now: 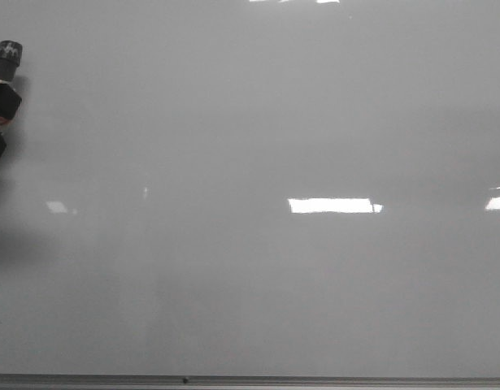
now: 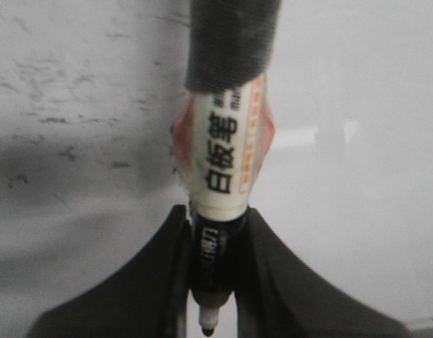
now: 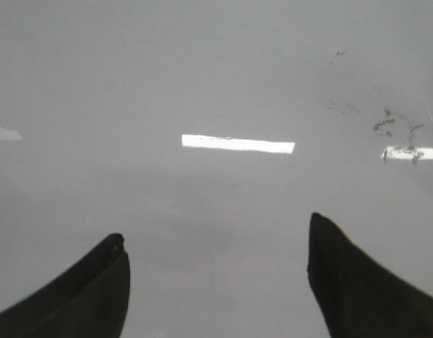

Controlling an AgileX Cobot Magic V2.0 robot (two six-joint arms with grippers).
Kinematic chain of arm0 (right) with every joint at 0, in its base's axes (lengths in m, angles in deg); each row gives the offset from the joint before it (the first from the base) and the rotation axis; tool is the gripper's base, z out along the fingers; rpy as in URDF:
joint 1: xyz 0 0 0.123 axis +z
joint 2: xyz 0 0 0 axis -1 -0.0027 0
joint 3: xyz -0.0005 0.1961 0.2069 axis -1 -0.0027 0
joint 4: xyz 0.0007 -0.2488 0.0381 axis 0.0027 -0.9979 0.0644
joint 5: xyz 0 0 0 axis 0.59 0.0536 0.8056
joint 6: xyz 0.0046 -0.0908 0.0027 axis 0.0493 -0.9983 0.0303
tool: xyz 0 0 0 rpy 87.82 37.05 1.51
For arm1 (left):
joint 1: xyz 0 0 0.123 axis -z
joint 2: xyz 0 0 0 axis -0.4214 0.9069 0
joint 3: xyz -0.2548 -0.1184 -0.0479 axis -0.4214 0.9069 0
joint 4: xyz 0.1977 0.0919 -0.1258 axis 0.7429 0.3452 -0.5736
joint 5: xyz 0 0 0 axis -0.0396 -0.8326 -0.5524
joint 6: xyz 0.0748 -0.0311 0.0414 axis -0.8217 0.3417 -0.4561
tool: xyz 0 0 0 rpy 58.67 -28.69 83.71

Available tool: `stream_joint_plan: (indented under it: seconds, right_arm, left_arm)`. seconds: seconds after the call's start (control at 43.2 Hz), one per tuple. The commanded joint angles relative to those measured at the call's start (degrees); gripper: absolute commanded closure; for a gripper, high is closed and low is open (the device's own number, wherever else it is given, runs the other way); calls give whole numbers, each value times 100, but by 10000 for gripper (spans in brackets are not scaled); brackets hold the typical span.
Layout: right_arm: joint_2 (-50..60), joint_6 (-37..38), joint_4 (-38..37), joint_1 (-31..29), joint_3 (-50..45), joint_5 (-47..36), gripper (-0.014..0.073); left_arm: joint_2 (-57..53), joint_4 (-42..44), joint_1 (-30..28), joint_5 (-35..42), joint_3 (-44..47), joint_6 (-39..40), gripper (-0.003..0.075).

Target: Write number 9 on whiteboard

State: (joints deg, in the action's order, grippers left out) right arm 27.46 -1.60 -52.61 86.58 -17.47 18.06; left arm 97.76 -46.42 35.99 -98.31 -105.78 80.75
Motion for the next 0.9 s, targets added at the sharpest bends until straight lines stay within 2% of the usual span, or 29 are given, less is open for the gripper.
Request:
stream_joint_plan:
  seconds: [0.0, 0.208, 0.371, 0.486, 0.556, 0.672, 0.741, 0.88]
  right_arm:
    - [-292, 4, 63, 6, 350, -49, 43]
    - [-964, -55, 360, 68, 1012, 996, 43]
    - [-1676, -1126, 1159, 534, 1737, 2060, 43]
    - [-2179, -2131, 2187, 941, 2186, 2748, 43]
    - [-2435, -2806, 2959, 1219, 2360, 3011, 43]
    - [-2819, -3860, 4007, 1656, 2577, 3294, 43]
    - [-3070, -4297, 4317, 1892, 2726, 3364, 43]
    - [-3669, -4918, 4405, 2444, 3181, 3388, 43]
  left_arm:
    - [-451, -48, 364, -575, -399, -301, 699]
    - [-1097, -48, 1613, -771, -496, -1251, 699]
    - [-1417, -48, 2745, -1509, -496, -2459, 699]
    - [-1458, -58, 3334, -1647, -496, -2499, 707]
    - [-1458, -58, 3619, -1647, -496, -2499, 740]
    - [-1458, -58, 3973, -1600, -496, -2499, 738]
    - [-1458, -58, 4092, -1588, -496, -2499, 738]
    - [-1458, -58, 4247, -1588, -496, -2508, 738]
